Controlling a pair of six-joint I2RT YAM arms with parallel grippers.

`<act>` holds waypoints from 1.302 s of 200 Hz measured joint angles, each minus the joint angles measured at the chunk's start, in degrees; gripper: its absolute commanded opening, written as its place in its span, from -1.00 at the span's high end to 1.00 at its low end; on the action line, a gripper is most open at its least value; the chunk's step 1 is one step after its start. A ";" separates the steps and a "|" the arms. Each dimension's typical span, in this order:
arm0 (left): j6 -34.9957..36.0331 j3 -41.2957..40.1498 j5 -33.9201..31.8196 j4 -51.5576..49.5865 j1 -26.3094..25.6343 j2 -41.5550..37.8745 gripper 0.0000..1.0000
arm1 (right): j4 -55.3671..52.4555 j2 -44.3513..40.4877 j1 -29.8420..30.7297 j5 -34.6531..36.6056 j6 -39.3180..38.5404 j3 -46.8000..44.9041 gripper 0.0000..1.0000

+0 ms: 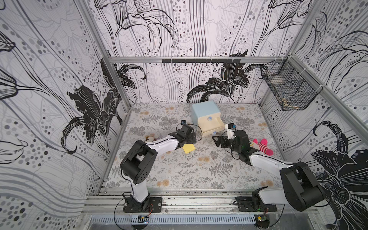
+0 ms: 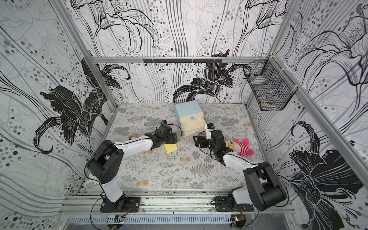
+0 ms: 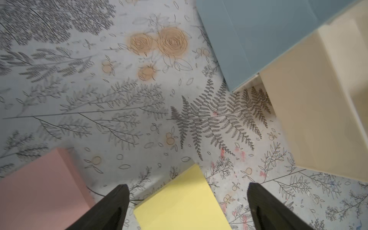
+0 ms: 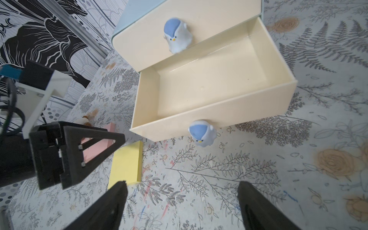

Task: Please put the sticky notes in the drawer by color
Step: Pick up the sticky notes from the center of the board.

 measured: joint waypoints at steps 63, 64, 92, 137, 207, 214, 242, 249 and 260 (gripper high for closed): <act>-6.56 5.40 -7.74 -6.27 -3.28 6.34 -0.95 | 0.11 0.15 0.04 0.46 -0.02 0.00 -0.83; -6.67 5.40 -7.87 -6.47 -3.28 6.34 -0.95 | 0.11 0.15 0.04 0.44 -0.02 0.00 -0.82; -8.20 5.35 -9.97 -9.05 -3.63 6.40 -0.95 | 0.33 0.70 0.04 0.68 -0.02 0.00 -0.81; -9.35 3.32 -9.03 -8.15 -4.48 6.36 -0.94 | 0.74 2.27 0.04 0.68 0.00 0.00 -0.80; -10.69 -0.24 -8.52 -6.71 -4.63 4.96 -0.94 | 1.38 2.27 0.04 1.01 0.02 0.00 -0.79; -10.86 -0.87 -8.70 -6.71 -4.68 4.52 -0.95 | 1.40 2.29 0.04 1.11 0.02 0.00 -0.79; -11.50 -2.80 -8.63 -6.97 -4.85 2.95 -0.95 | 1.77 2.91 0.04 1.31 0.15 0.00 -0.78; -11.67 -3.17 -8.63 -7.02 -4.85 2.64 -0.95 | 1.79 3.23 0.04 1.31 0.20 0.00 -0.78; -11.89 -3.69 -8.63 -7.23 -4.85 2.21 -0.95 | 1.79 3.78 0.04 1.31 0.20 0.00 -0.78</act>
